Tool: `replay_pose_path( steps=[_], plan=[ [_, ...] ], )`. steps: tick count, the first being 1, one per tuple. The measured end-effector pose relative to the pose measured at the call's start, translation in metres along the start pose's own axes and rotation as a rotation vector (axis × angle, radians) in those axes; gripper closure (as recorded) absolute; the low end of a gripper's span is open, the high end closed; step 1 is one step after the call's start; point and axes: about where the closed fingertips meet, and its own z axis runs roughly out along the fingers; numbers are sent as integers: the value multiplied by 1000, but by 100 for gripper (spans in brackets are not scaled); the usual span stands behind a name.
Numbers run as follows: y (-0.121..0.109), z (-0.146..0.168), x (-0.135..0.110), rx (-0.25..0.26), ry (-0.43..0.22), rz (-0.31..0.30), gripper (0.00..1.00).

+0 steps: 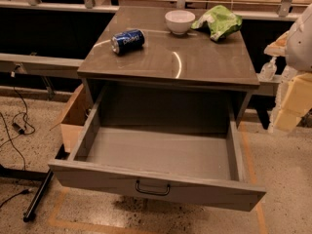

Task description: Close top drawer

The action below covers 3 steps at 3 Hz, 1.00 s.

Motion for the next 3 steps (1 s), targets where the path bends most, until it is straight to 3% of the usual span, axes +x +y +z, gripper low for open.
replay_pose_path(
  steps=[1, 2, 3],
  plan=[
    [0, 0, 0, 0, 0, 0, 0],
    [-1, -2, -1, 10, -3, -1, 16],
    [5, 13, 10, 24, -48, 6, 39]
  ],
)
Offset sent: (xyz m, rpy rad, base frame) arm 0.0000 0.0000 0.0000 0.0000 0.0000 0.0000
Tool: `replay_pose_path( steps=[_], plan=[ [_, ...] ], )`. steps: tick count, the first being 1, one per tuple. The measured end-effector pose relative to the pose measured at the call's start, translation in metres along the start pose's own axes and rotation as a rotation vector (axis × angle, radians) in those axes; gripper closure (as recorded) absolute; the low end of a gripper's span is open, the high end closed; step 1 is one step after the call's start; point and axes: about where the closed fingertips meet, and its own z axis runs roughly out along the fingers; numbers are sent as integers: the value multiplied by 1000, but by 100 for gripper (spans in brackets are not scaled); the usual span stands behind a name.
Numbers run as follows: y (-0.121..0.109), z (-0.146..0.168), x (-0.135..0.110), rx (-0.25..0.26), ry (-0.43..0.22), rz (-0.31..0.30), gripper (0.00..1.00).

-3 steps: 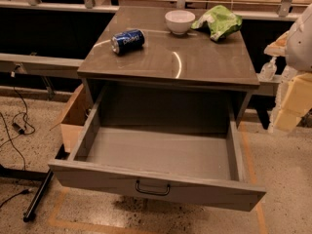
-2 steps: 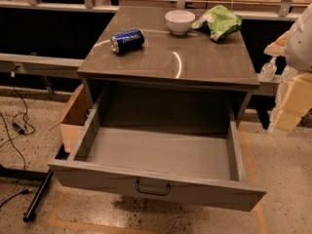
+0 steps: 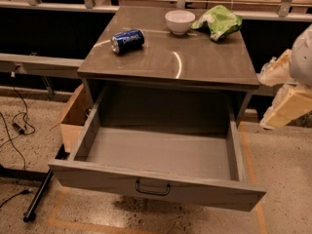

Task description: Close top drawer

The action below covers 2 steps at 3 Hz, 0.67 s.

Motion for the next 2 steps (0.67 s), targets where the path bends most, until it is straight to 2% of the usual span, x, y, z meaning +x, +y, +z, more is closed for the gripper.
replay_pose_path(
  steps=[1, 2],
  plan=[
    [15, 36, 25, 18, -68, -1, 62],
    [30, 74, 44, 43, -126, -32, 85]
  ],
)
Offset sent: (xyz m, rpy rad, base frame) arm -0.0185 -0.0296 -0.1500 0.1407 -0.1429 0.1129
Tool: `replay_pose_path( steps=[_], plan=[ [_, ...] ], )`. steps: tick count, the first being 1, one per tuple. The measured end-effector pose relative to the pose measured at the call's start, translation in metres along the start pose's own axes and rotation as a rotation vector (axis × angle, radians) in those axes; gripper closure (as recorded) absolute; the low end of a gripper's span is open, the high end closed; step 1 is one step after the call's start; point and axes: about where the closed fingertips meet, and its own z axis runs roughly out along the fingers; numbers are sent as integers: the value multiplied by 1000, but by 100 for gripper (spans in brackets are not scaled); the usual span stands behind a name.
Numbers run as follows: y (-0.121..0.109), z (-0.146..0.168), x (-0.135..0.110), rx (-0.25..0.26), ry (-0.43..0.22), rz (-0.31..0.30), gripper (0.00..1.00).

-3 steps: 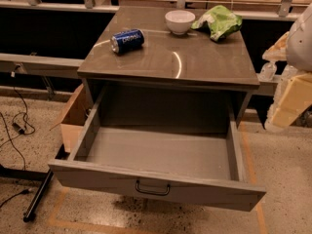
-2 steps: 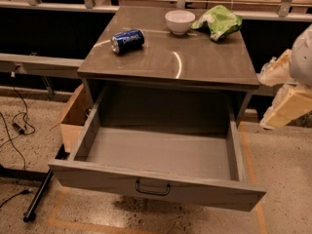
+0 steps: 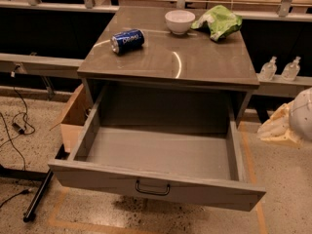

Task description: Close top drawer

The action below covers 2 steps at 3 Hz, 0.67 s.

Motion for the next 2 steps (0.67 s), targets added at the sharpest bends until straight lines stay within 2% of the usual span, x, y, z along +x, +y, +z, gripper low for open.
replay_pose_path(
  steps=[1, 2],
  plan=[
    [18, 29, 19, 27, -23, -35, 100],
    [49, 62, 44, 57, -20, -86, 100]
  ],
)
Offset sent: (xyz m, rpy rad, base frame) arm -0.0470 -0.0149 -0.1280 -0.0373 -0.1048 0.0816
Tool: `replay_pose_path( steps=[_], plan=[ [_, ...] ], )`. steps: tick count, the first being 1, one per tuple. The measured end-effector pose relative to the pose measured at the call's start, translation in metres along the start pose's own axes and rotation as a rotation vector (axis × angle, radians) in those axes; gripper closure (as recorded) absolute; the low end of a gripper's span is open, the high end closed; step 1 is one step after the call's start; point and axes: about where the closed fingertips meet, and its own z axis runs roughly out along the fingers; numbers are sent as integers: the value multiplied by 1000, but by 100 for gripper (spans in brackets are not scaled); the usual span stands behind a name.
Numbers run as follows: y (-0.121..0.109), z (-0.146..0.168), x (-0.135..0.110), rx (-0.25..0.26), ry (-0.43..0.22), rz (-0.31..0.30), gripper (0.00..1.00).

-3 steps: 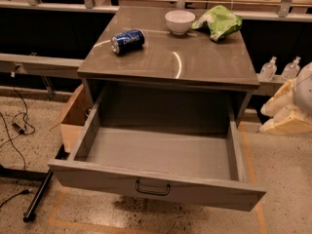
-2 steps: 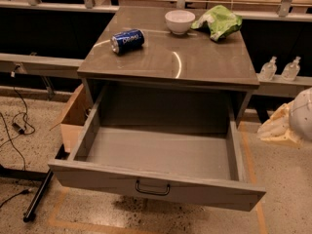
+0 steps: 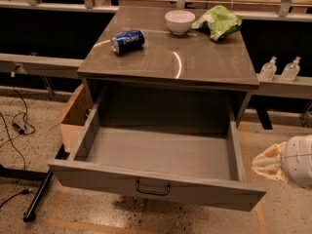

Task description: Close top drawer

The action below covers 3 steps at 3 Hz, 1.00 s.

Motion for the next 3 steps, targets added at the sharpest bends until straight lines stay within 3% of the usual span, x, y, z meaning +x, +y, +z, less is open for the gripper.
replay_pose_path(
  steps=[2, 3],
  plan=[
    [8, -1, -4, 3, 5, -26, 100],
    [31, -4, -12, 14, -2, 7, 100]
  ],
)
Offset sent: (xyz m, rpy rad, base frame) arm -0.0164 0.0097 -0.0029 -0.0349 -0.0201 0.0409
